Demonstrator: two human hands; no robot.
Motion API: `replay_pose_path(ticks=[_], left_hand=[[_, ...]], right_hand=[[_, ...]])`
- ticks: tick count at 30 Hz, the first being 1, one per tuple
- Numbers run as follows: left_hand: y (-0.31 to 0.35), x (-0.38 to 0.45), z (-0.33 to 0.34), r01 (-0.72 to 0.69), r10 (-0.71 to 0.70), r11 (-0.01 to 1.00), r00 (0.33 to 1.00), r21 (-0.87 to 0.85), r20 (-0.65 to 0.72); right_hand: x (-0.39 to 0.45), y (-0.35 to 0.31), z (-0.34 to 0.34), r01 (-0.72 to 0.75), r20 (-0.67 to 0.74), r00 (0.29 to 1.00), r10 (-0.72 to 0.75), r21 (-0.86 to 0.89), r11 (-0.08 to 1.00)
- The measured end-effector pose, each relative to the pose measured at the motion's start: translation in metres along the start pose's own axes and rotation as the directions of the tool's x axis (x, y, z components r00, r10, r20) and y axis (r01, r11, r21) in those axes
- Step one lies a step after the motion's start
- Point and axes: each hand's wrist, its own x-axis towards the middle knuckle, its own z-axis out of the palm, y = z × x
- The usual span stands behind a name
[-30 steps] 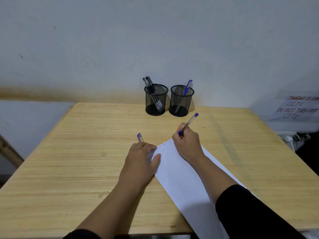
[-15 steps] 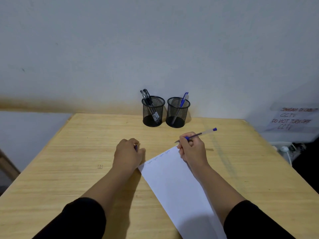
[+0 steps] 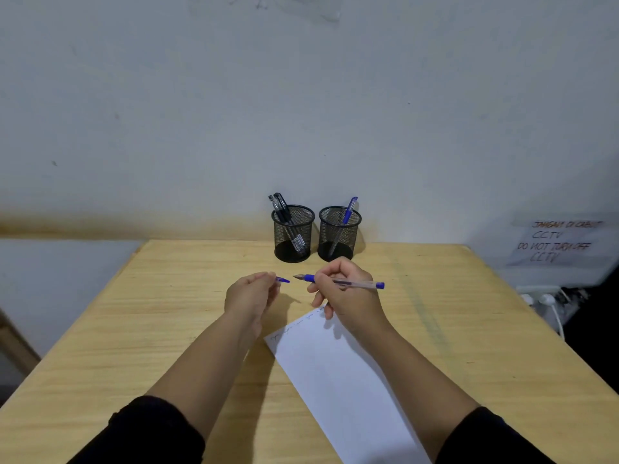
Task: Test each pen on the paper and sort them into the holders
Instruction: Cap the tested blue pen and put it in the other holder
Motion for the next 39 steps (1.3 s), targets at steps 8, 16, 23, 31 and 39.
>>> replay_pose_path(ticks=[8, 16, 23, 31, 39], left_hand=[[0.011, -0.021, 0.003, 0.002, 0.007, 0.996, 0.994, -0.089, 0.108], [0.012, -0.038, 0.015, -0.075, 0.08, 0.996, 0.983, -0.038, 0.165], [0.01, -0.047, 0.024, -0.121, 0.126, 0.992, 0.983, -0.041, 0.134], [0.025, -0.043, 0.016, -0.171, 0.198, 0.965, 0.972, -0.199, 0.127], [0.04, -0.041, 0.029, -0.421, 0.404, 0.906, 0.89, 0.04, 0.211]], right_hand=[[-0.008, -0.011, 0.008, 0.049, 0.001, 0.999, -0.049, -0.013, 0.999], [-0.011, -0.015, 0.002, 0.092, -0.02, 0.995, -0.094, -0.084, 0.992], [-0.016, -0.018, -0.001, 0.152, -0.053, 0.986, -0.16, -0.126, 0.98], [-0.023, -0.016, -0.007, 0.149, -0.01, 0.989, -0.149, -0.022, 0.989], [-0.012, -0.014, -0.021, -0.022, 0.051, 0.999, 0.019, 0.066, 0.998]])
